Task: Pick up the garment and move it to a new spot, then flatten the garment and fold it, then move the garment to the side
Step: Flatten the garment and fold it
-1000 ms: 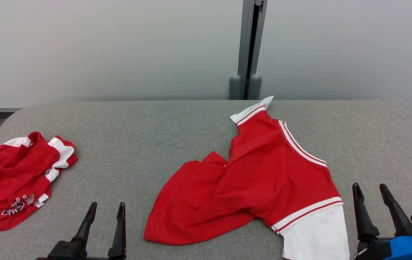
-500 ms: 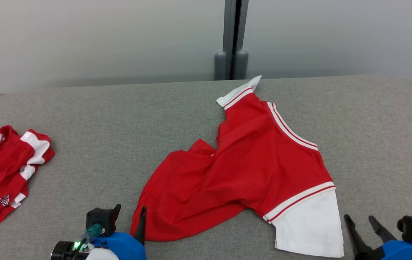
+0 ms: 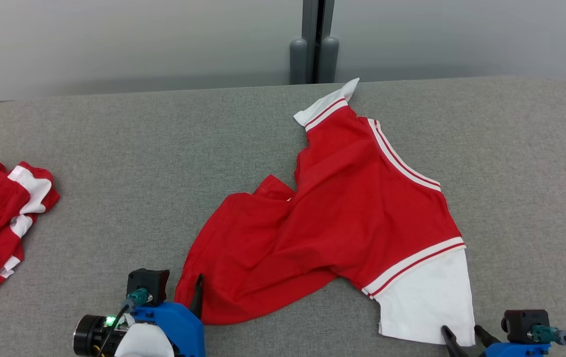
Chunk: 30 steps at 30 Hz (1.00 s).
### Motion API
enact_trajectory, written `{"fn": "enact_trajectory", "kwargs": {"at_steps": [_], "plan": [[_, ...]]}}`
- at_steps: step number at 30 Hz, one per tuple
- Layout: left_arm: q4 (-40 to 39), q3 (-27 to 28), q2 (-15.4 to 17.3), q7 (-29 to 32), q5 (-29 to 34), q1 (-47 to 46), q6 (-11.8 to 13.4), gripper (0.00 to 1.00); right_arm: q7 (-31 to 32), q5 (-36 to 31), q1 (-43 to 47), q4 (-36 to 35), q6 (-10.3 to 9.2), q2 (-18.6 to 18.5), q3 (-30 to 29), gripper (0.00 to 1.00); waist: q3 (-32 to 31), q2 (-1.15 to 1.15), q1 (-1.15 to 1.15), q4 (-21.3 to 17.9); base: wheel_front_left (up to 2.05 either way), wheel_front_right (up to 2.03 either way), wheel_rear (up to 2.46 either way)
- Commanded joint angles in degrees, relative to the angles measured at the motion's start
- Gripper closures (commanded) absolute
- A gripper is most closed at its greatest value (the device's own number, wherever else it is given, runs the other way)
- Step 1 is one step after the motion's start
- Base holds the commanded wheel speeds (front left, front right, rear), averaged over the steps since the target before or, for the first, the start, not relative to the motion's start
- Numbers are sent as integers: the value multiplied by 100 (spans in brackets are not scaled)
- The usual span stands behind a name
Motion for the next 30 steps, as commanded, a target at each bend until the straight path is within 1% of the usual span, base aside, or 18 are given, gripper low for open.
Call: {"fn": "enact_trajectory", "kwargs": {"at_steps": [1, 7, 8, 9, 10, 19, 22, 25, 28, 29, 30], "plan": [[66, -30, 25, -37, 11, -111, 9, 0, -33, -110, -111, 158, 1, -15, -19, 0, 12, -1, -1, 12, 0, 0, 0], [242, -79, 38, -60, -36, -203, -41, 0, -18, -57, -260, 646, 2, -5, 228, 0, 18, -1, -1, 11, 0, 0, 0], [263, -89, 35, -59, -35, -217, -42, 0, -32, -36, -273, 718, 2, 15, 287, 44, 19, -1, -1, 14, 0, 0, 0], [281, -106, 27, -61, -33, -234, -36, 0, -44, -41, -283, 777, 10, 24, 353, 83, 21, -1, -1, 17, 0, 0, 0], [297, -121, 21, -60, -34, -253, -30, 0, -43, -46, -303, 831, 11, 34, 399, 100, 22, -1, -1, 21, 0, 0, 0], [340, -187, 70, 152, -98, -369, -58, 0, -215, -106, -421, 1168, 7, 26, 427, 100, 29, -1, -1, 51, 0, 0, 0], [340, -200, 75, 348, -169, -367, -79, 0, -282, -70, -514, 1314, 6, 27, 412, 100, 26, -1, -1, 54, 0, 0, 0], [263, -221, 104, 399, -198, -372, -109, 0, -371, -48, -612, 1493, 1, 28, 402, 100, 33, -1, -1, 46, 0, 0, 0], [215, -202, 145, 447, -194, -398, -41, 0, -462, -39, -702, 1677, -5, 28, 398, 100, 54, -1, -1, 43, 0, 0, 0], [226, -194, 159, 495, -202, -387, -19, 5, -499, -35, -729, 1737, -5, 27, 398, 100, 59, -1, -1, 41, 0, 0, 0], [232, -190, 172, 540, -215, -377, -18, 17, -529, -30, -756, 1798, -5, 27, 401, 100, 64, -1, -1, 39, 0, 0, 0]]}}
